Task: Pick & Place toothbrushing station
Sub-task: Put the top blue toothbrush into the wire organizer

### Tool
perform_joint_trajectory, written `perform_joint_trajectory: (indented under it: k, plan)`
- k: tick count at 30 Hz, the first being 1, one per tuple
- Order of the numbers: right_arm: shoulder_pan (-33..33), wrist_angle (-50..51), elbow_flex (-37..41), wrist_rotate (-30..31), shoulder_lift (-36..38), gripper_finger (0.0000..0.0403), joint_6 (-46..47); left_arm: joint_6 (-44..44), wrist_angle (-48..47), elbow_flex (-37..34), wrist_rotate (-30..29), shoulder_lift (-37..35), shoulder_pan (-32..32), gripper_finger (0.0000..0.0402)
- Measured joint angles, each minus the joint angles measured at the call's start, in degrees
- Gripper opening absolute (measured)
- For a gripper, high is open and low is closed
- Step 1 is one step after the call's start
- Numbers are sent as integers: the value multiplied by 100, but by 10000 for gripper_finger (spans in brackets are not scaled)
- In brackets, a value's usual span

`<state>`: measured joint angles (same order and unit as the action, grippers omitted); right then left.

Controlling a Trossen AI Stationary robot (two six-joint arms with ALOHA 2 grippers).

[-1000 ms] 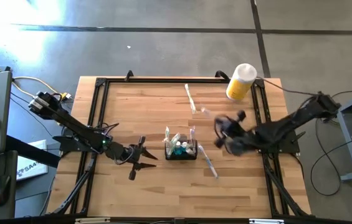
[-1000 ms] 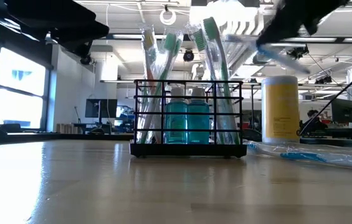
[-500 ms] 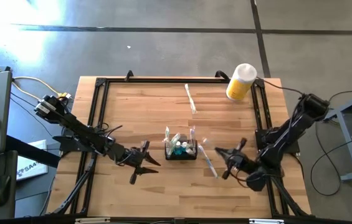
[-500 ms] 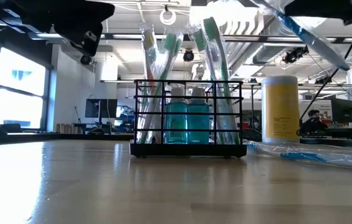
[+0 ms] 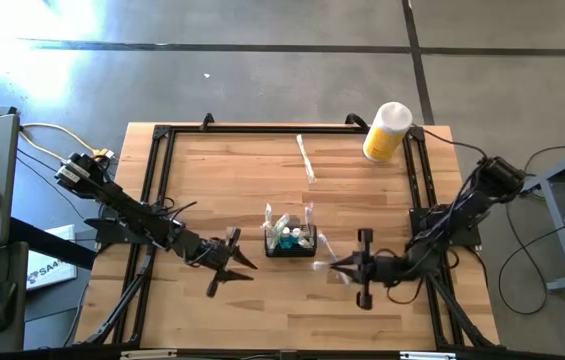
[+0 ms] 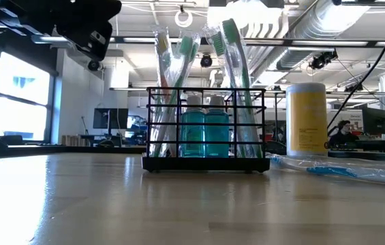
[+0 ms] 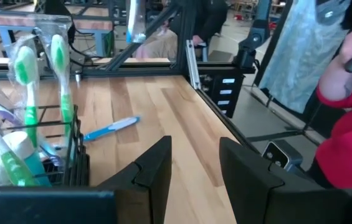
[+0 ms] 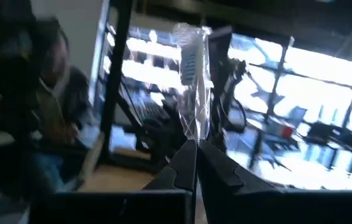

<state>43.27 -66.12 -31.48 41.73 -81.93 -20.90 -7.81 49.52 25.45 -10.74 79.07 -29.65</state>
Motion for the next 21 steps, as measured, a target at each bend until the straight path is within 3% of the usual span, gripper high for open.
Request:
perform_joint_trajectory:
  k: [6, 10, 21]
  plan:
    - [-540, -1810, 1089, -1408, 0, 3, 383, 29, 0, 0, 15, 0, -2, 129]
    - [-991, -1919, 1263, -2237, -4, 3, 730, 285, 2, 0, 15, 0, -2, 129]
    - [-2104, -1939, 1070, -3302, -619, 3, 1381, 761, 50, 0, 17, 0, 0, 129]
